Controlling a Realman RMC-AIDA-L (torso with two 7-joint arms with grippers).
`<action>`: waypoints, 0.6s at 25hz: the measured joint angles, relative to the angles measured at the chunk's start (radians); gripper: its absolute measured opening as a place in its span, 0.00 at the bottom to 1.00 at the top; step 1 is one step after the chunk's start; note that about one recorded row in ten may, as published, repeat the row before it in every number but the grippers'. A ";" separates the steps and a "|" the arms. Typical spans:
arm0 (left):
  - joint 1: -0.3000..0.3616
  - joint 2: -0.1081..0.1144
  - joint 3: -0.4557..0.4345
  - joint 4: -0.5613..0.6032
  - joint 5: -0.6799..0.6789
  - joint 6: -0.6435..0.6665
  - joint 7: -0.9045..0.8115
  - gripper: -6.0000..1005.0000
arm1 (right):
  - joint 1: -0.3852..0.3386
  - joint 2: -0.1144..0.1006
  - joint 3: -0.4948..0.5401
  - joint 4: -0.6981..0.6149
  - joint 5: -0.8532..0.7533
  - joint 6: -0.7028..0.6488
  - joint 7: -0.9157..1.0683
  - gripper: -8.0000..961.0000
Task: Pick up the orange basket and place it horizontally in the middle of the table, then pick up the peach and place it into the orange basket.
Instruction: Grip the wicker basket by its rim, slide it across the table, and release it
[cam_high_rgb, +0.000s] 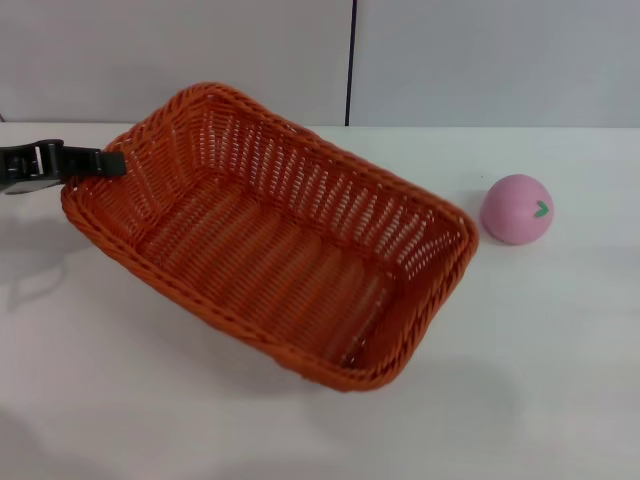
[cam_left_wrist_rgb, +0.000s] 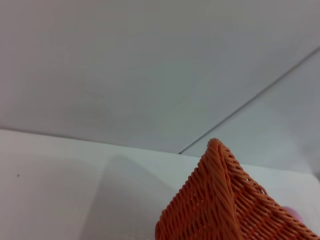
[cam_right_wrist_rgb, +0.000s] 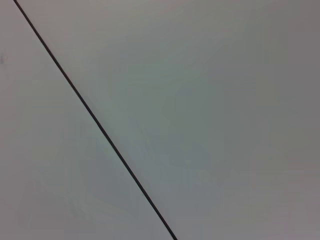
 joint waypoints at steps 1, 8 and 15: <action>0.000 0.000 0.000 0.000 0.000 0.000 0.000 0.20 | 0.000 0.000 0.000 0.000 0.000 0.000 0.000 0.65; 0.052 -0.019 -0.063 -0.015 -0.044 -0.002 -0.014 0.20 | 0.002 0.000 0.000 0.000 0.000 0.006 0.000 0.65; 0.166 -0.024 -0.063 -0.109 -0.183 -0.037 0.014 0.20 | 0.028 -0.003 0.000 0.000 0.000 0.026 0.000 0.65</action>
